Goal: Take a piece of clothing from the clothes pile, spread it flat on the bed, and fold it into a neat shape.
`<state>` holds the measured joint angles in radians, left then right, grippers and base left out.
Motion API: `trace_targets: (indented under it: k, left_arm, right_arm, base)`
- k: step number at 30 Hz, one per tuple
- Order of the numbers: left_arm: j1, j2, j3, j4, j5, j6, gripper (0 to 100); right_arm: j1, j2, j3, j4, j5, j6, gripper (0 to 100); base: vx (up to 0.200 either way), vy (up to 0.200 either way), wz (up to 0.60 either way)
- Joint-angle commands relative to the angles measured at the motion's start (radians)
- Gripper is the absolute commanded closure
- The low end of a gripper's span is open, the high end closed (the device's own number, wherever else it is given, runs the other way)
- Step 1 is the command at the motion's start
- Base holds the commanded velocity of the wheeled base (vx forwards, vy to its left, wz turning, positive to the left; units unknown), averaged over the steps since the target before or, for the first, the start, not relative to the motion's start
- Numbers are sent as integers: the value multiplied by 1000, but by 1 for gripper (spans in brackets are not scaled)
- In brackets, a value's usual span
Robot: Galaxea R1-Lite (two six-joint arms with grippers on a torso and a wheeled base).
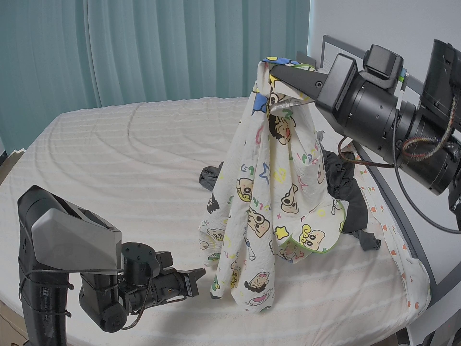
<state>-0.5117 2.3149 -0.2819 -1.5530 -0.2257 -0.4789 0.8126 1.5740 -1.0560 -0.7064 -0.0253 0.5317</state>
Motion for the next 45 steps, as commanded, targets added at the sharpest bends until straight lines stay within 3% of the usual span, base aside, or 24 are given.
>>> trace_targets:
  k: [1, 7, 14, 24, 26, 32, 36, 37, 45]
  left_arm:
    - [-5, -46, 32, -18, -26, 5, 0]
    - [-5, -63, 33, -18, -44, 6, 0]
    - [-7, -92, 59, -18, -149, 17, 0]
    - [-41, -95, 49, -18, -149, 62, 0]
    - [-48, -83, 26, -18, -139, 66, 0]
    - [-50, -20, -85, -18, -15, 57, 0]
    - [-51, 24, -128, -18, 0, 63, 0]
    - [-51, 24, -128, -18, 0, 63, 100]
    - [-76, 44, -122, -18, -24, 29, 100]
  right_arm:
    - [0, 18, -9, 2, 2, 2, 100]
    - [0, 29, -9, 2, 4, 2, 100]
    - [0, 29, -10, 4, 5, 2, 100]
    - [4, 37, -30, 19, 5, 2, 100]
    - [5, 38, -33, 22, 7, 4, 100]
    - [25, 35, -35, 24, 7, 21, 100]
    - [31, 37, -36, 24, 7, 21, 100]
    - [31, 37, -36, 24, 7, 21, 100]
    - [27, 26, -33, 22, 7, 25, 100]
  base:
    - [0, 0, 0]
    - [0, 0, 0]
    - [0, 0, 0]
    - [0, 0, 0]
    - [0, 0, 0]
    - [0, 0, 0]
    - [0, 0, 0]
    - [0, 0, 0]
    - [0, 0, 0]
